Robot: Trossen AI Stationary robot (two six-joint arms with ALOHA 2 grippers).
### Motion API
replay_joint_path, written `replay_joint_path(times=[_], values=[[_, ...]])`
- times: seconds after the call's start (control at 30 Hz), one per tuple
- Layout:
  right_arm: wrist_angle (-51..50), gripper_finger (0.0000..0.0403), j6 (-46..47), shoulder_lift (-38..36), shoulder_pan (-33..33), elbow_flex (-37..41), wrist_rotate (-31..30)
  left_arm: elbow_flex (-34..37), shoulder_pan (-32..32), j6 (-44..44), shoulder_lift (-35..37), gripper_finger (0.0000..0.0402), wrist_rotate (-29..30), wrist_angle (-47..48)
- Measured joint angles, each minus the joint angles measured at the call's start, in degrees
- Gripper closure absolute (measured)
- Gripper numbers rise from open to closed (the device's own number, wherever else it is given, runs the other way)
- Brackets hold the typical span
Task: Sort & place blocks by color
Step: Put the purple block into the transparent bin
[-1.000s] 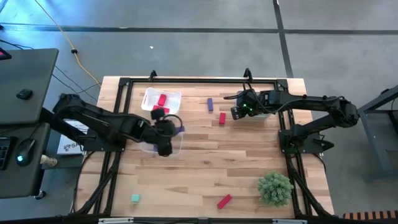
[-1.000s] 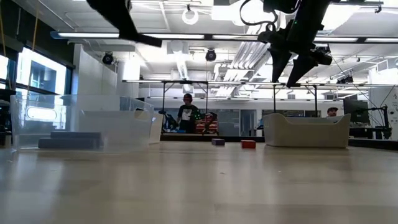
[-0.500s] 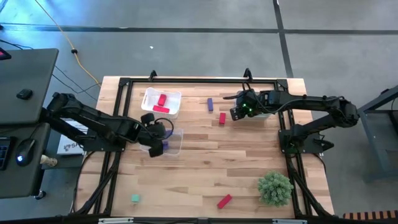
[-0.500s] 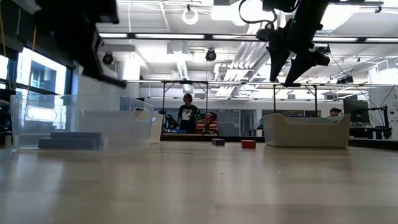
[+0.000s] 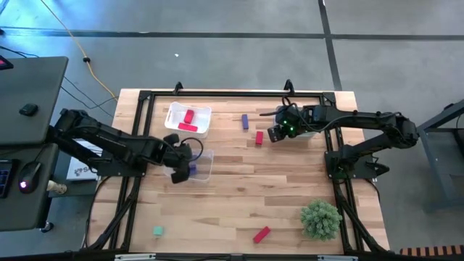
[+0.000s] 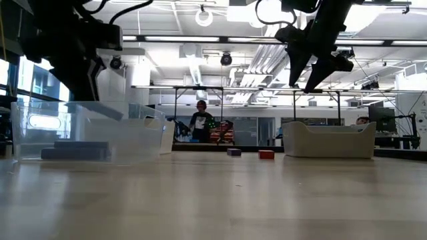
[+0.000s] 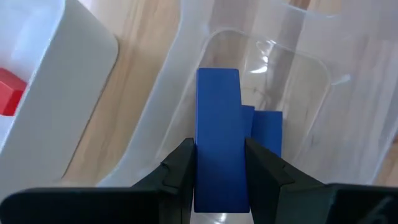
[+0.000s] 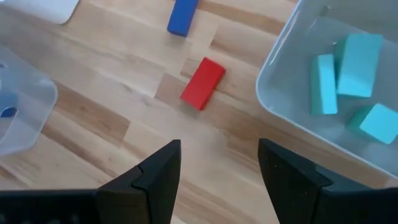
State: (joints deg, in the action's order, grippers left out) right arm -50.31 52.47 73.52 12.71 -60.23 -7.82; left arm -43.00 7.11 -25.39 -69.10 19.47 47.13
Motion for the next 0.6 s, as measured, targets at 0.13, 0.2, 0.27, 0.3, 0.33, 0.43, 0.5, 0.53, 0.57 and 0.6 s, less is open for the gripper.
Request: replay_joint_path(times=[0.13, 0.2, 0.27, 0.3, 0.33, 0.43, 0.5, 0.53, 0.57, 0.6], values=[[-0.03, 0.0199, -0.09, 0.00, 0.00, 0.00, 1.03, 0.00, -1.70, 0.65, 0.01, 0.0317, -0.31, -0.17], [-0.02, 0.0199, -1.20, 0.00, 0.00, 0.00, 1.89, 0.00, -2.69, 1.59, 0.00, 0.0316, -1.13, -0.24], [0.00, 0.0199, -1.87, 0.00, 0.00, 0.00, 2.57, 0.00, -3.56, 1.94, 0.00, 0.0315, -1.57, -0.43], [0.02, 0.0199, -1.95, 0.00, 0.00, 0.00, 3.10, 0.00, -4.00, 2.00, 0.00, 0.0314, -1.58, -0.42], [0.00, 0.0199, -1.93, 0.00, 0.00, 0.00, 4.07, 0.00, -4.45, 2.02, 0.00, 0.0313, -1.68, -0.42], [0.12, 0.0199, -2.47, 0.00, -0.18, 0.00, 7.85, 0.00, -5.61, 2.67, 0.00, 0.0307, -2.59, -0.68], [0.58, 0.0199, -2.37, 0.00, -0.79, 0.00, 9.55, 0.00, -6.02, 3.74, 0.00, 0.0303, -2.81, -1.03], [0.89, 0.0199, -1.99, 0.00, -1.25, 0.00, 9.96, 0.00, -6.07, 4.22, 0.00, 0.0301, -2.79, -1.12], [1.13, 0.0199, -1.74, 0.00, -1.84, 0.00, 10.03, 0.00, -6.17, 4.54, 0.00, 0.0301, -2.87, -1.15], [1.38, 0.0199, -1.47, 0.00, -2.45, 0.00, 10.02, 0.00, -6.33, 4.84, 0.00, 0.0300, -2.91, -1.15]])
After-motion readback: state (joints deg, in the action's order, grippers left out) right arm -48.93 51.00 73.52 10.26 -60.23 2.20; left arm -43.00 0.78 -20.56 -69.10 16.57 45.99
